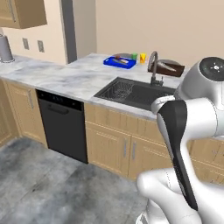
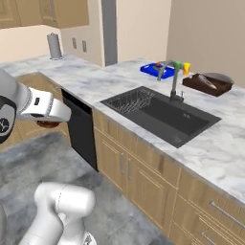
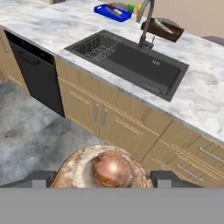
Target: Gather the lemon and mushroom from the fridge and place them on a tray on the dining counter. Then gather the steak and fish from the fridge and place them on the other tray.
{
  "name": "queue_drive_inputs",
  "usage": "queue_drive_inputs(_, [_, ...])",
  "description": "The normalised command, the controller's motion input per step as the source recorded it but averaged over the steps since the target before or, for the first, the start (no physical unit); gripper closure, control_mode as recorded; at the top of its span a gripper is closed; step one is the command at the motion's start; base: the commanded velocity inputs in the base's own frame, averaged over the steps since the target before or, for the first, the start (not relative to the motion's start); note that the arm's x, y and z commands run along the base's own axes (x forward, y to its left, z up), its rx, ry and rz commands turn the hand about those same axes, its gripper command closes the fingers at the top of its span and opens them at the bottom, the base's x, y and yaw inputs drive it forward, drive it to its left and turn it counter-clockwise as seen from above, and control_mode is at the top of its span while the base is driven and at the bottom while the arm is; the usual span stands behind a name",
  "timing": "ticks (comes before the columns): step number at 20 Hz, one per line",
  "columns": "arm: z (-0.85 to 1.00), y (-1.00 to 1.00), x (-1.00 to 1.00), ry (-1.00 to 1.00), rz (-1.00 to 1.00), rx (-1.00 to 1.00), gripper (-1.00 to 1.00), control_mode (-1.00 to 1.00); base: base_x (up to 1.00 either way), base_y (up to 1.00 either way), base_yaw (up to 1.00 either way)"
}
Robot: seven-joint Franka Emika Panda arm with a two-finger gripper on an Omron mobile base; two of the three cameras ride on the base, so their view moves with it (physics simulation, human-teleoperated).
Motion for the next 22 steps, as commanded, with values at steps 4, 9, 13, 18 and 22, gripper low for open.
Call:
queue_drive_inputs(4, [0.0, 0.0, 0.0, 0.0, 0.0, 0.0, 1.0, 1.0, -0.55, -1.0, -0.06])
queue_drive_inputs(9, [0.0, 0.0, 0.0, 0.0, 0.0, 0.0, 1.0, 1.0, -0.39, -1.0, -0.07])
queue_drive_inputs(13, [0.0, 0.0, 0.0, 0.0, 0.0, 0.0, 1.0, 1.0, -0.33, -1.0, -0.06])
queue_drive_inputs(18, [0.0, 0.0, 0.0, 0.0, 0.0, 0.0, 1.0, 1.0, -0.07, -1.0, -0.04])
queue_drive_inputs(22, [0.0, 0.0, 0.0, 0.0, 0.0, 0.0, 1.0, 1.0, 0.11, -1.0, 0.0])
